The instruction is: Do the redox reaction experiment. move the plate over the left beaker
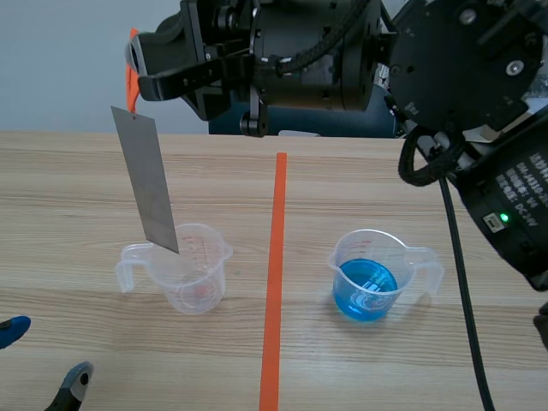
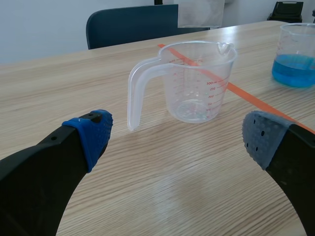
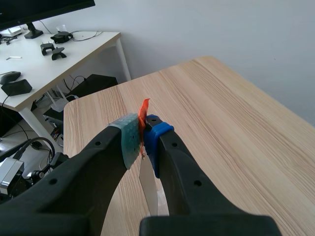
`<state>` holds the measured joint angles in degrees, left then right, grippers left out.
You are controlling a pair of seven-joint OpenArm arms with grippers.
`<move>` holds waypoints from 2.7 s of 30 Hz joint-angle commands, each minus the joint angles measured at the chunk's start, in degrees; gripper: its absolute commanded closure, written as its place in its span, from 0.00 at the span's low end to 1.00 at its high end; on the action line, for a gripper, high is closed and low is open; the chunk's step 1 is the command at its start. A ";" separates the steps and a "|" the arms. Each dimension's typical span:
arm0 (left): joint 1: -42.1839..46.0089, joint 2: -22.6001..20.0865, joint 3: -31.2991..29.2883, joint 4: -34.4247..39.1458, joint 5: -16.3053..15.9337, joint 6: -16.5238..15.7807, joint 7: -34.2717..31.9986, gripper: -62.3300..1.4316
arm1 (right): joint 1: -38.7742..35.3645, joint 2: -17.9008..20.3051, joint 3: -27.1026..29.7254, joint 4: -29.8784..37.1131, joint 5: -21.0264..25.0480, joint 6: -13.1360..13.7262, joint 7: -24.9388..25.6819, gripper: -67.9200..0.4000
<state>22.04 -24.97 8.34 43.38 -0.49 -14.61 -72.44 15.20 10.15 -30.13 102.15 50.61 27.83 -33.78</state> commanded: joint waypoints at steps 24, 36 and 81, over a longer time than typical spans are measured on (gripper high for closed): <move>-0.15 -0.33 -0.17 0.92 -0.55 -0.04 -1.90 0.11 | 0.68 -0.31 0.22 0.55 1.03 0.00 0.63 0.99; -0.13 -0.94 -0.17 0.83 -0.57 -0.07 -1.88 0.11 | 0.70 -0.31 0.22 0.55 1.20 0.00 0.76 0.99; -0.13 -0.92 -0.17 0.83 -0.52 -0.07 -1.84 0.11 | 0.68 -0.28 0.22 0.55 1.20 0.00 0.61 0.99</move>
<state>22.04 -25.41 8.34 43.38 -0.67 -14.61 -73.56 15.20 10.15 -30.13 102.15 50.98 27.86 -33.78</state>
